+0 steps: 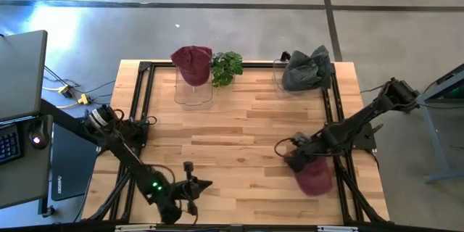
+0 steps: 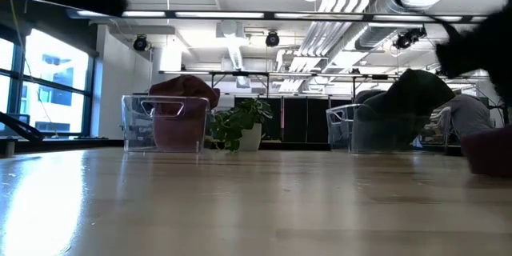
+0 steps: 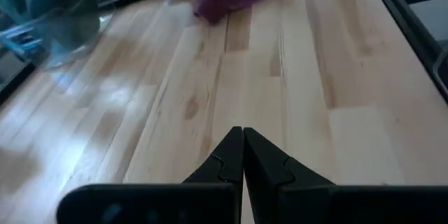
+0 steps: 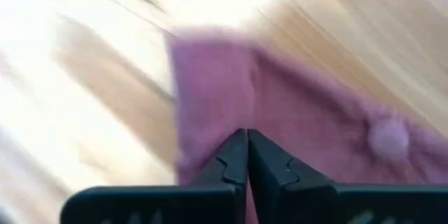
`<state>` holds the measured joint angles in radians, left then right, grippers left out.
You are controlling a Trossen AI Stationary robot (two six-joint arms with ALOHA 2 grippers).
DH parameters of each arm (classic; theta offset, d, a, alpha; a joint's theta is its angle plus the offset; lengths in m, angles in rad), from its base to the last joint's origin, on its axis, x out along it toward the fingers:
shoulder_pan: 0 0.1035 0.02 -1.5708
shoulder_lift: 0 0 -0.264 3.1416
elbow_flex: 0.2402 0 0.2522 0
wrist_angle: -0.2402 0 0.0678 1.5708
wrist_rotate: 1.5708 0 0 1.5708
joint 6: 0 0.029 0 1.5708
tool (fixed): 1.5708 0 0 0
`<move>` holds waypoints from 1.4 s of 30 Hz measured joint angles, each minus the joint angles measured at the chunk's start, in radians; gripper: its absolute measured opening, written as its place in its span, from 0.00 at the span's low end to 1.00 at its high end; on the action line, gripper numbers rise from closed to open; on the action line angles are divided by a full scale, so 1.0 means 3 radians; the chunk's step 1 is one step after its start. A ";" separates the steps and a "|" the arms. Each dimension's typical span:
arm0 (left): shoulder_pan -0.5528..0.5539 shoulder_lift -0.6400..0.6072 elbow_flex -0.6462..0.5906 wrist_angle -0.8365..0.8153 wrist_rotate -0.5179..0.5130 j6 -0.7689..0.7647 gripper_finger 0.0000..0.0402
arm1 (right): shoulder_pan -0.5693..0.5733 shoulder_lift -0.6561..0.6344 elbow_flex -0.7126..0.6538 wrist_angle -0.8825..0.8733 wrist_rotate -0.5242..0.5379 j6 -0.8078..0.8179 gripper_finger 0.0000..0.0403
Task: Pick & Place hat
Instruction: Put the red cap into the left transparent bin
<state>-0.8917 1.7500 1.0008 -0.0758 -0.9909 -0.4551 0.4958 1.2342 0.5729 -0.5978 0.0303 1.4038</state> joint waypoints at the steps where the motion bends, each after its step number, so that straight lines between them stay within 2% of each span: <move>1: 0.0062 0.0000 0.0000 0.0075 0.0081 0.0054 0.01 | 0.0006 0.0011 0.0000 0.0282 0.0146 -0.0098 0.01; 5: 0.0359 0.0000 0.0000 0.0325 0.0578 0.0005 0.01 | 0.0013 0.0059 0.0004 0.1392 0.0639 -0.0851 0.03; 8: 0.0581 0.0000 0.0000 0.0483 0.0903 0.0101 0.01 | 0.0015 0.0048 0.0007 0.1976 0.0709 -0.1365 0.02; 10: 0.0706 0.0000 0.0000 0.0634 0.0987 0.0276 0.01 | 0.0029 -0.0007 0.0007 0.2113 0.0664 -0.1593 0.01; 13: 0.0895 0.0000 0.0000 0.0945 0.1092 0.0631 0.01 | 0.0031 -0.0158 0.0007 0.1958 0.0527 -0.1639 0.01; 18: 0.1080 0.0000 0.0001 0.1387 0.0947 0.1344 0.01 | -0.0203 -0.0509 0.0007 0.1058 0.0163 -0.1521 0.09; 23: 0.1155 0.0000 0.0001 0.1261 0.0982 0.1186 0.01 | -0.0580 -0.0577 0.0007 0.0360 0.0066 -0.1601 0.30; 27: 0.1139 0.0053 0.0001 0.1260 0.0993 0.1154 0.01 | -0.0788 -0.0435 0.0007 0.0333 0.0183 -0.2065 0.45; 30: 0.1139 0.0086 -0.0003 0.1216 0.0991 0.1152 0.01 | -0.0848 -0.0272 0.0007 0.0453 0.0181 -0.2340 0.50; 33: 0.1145 0.0076 0.0001 0.1256 0.1133 0.1131 0.01 | -0.0853 -0.0073 0.0007 0.0551 -0.0032 -0.2494 0.50; 36: 0.1142 0.0076 0.0001 0.1236 0.1299 0.1126 0.01 | -0.0840 0.0122 0.0007 0.0618 -0.0131 -0.2517 0.46; 39: 0.1141 0.0076 0.0001 0.1228 0.1389 0.1125 0.01 | -0.0803 0.0287 0.0007 0.0614 -0.0211 -0.2513 0.38; 42: 0.1142 0.0076 0.0001 0.1230 0.1521 0.1125 0.01 | -0.0724 0.0405 0.0007 0.0627 -0.0237 -0.2520 0.25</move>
<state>-0.5490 1.7729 1.0012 0.2932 -0.5345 -0.1175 0.2785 1.3558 0.5751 -0.4095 -0.0409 0.6479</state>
